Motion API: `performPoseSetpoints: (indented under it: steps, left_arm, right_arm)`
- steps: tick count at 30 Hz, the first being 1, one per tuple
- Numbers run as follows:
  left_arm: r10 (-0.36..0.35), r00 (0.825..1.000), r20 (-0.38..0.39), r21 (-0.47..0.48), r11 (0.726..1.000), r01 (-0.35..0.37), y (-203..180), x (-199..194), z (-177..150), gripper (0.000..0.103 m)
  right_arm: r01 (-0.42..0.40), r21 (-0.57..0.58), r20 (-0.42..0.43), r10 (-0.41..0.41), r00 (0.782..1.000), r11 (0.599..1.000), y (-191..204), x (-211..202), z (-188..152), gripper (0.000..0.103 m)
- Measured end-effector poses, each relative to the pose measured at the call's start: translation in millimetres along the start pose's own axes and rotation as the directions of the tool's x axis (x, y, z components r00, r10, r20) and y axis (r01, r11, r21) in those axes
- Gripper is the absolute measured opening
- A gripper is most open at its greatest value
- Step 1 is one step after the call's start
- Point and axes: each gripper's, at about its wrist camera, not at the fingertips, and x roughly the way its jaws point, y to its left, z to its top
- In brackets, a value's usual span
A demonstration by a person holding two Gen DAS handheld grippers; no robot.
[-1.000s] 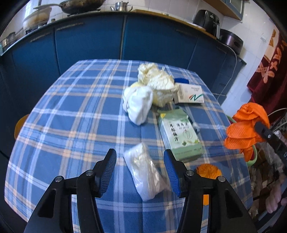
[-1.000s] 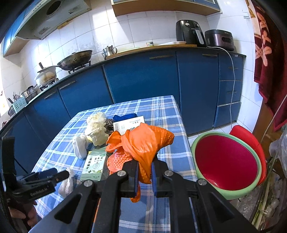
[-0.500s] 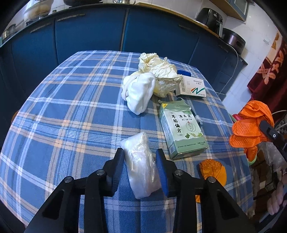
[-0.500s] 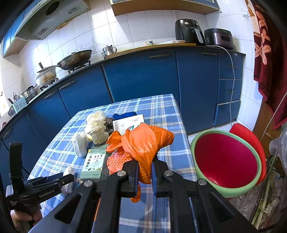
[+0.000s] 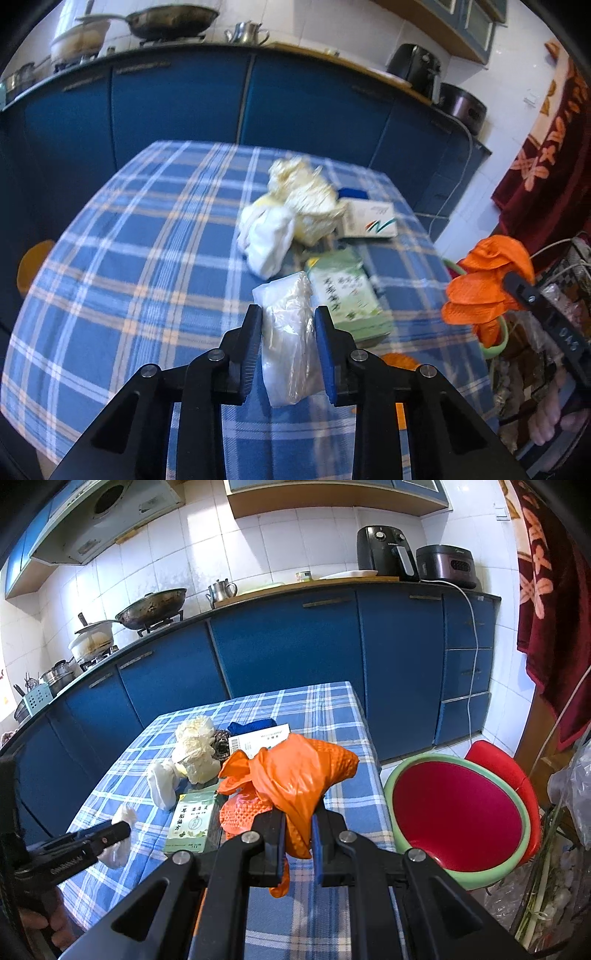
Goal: Collect trash
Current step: 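Lift and carry the bag in the left tool while the right carries the glove to the red bin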
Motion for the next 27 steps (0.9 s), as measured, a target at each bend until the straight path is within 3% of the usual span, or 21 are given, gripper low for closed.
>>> performPoseSetpoints:
  steps: [12, 27]
  left_arm:
    - [-0.088, 0.995, 0.042, 0.104, 0.991, 0.083, -49, 0, 31, 0.030]
    - [-0.196, 0.980, -0.022, 0.242, 0.950, 0.196, -138, 47, 57, 0.030]
  right_arm:
    - [0.062, 0.027, 0.050, -0.063, 0.997, 0.998, -30, -12, 18, 0.013]
    - [0.268, 0.108, 0.065, -0.275, 0.959, 0.957, -109, -10, 27, 0.013]
